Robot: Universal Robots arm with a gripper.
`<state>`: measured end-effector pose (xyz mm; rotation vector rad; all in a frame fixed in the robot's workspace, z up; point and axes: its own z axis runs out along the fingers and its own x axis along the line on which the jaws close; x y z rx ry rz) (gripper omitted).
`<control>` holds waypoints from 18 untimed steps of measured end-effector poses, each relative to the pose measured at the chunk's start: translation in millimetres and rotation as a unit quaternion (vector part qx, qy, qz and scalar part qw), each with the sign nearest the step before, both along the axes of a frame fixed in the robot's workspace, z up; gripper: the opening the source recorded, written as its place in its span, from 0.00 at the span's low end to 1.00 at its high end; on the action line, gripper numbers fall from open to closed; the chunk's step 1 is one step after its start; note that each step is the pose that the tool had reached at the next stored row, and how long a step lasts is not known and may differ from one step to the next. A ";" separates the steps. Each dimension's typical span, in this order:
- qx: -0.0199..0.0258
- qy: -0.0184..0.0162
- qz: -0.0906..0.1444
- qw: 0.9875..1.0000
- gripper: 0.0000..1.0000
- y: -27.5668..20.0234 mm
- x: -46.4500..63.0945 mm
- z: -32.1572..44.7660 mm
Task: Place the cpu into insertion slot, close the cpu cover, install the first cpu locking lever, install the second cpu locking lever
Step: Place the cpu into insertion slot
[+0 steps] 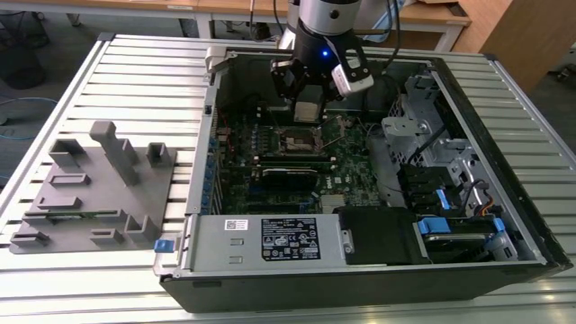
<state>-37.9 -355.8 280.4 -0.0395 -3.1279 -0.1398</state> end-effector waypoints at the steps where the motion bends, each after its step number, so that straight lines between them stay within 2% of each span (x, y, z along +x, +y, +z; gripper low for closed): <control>1: 0.000 0.000 0.000 1.000 0.54 0.0 0.0 -0.2; 18: 0.000 0.000 0.000 1.000 0.54 0.0 0.0 -4.6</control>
